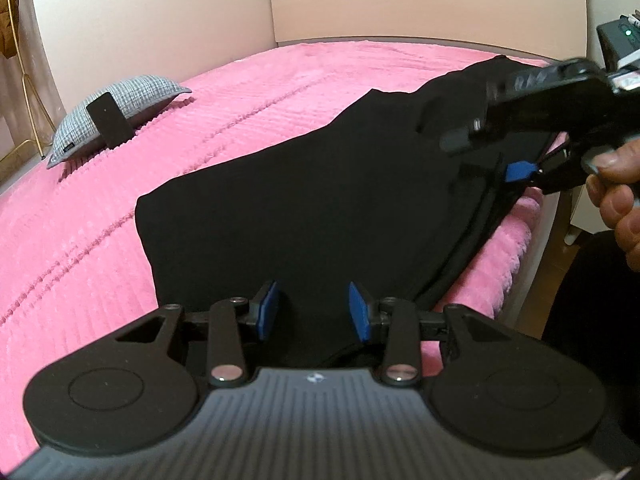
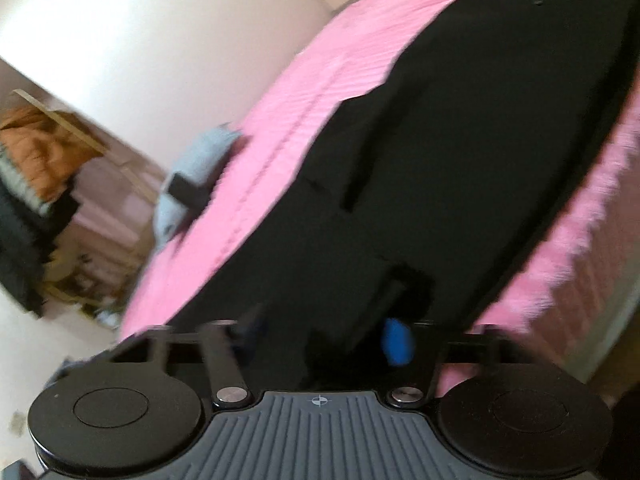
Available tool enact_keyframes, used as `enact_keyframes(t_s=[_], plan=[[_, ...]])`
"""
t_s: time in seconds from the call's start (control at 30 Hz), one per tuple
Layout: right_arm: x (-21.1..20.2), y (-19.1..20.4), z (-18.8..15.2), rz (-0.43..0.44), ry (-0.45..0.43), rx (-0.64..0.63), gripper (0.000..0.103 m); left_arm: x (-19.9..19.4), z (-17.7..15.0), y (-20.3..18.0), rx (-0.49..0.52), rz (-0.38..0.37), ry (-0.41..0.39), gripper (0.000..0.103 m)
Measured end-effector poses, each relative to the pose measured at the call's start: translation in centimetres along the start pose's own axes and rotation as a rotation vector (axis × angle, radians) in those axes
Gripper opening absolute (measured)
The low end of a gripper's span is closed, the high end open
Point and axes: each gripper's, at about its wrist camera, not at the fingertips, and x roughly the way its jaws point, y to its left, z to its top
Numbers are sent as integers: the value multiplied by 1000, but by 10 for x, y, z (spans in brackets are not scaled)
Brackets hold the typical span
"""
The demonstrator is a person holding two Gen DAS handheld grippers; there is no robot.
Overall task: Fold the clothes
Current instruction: 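Open the left tool while the right tool presses the trousers corner flat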
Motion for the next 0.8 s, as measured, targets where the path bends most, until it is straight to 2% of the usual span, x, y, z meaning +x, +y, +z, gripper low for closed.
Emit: enact_keyframes(t_s=[0.03,0.07,0.1,0.17,0.23,0.3,0.4,0.47,0.53,0.57,0.6,0.67,0.73,0.8], plan=[[0,-1,0,-24,-7,-11,29,0,0,-1,2,1,0,34],[1,-4,1,-35,-3,-14,14,1,1,-1,5,1,0,34],[1,-7,2,-46,1,-18,11,1,1,-2,6,0,1,34],[-6,-7,10,-7,-11,-37,8,-1,7,-5,23,-4,-18,33],[-23,3,20,38,-94,-106,8,-4,15,-10,47,-6,-49,33],[-37,2,26,18,-146,-159,8,-1,21,-13,53,-12,-45,33],[-26,-32,23,-96,-75,-122,8,9,25,-13,41,-28,-12,33],[-29,-43,16,-96,-60,-127,8,12,26,-9,28,-35,7,33],[-34,-42,15,-102,-63,-162,13,10,27,1,-3,-40,9,33],[-37,-40,16,-112,-75,-177,30,9,28,8,-23,-42,6,33],[-40,-38,17,-122,-88,-191,40,8,30,17,-42,-33,1,33],[-53,-33,18,-175,-140,-243,51,6,32,34,-70,-5,-10,33],[-68,-24,17,-200,-193,-306,52,7,32,51,-100,18,-12,33],[-69,-9,13,-135,-191,-400,52,14,33,69,-140,11,-16,33]])
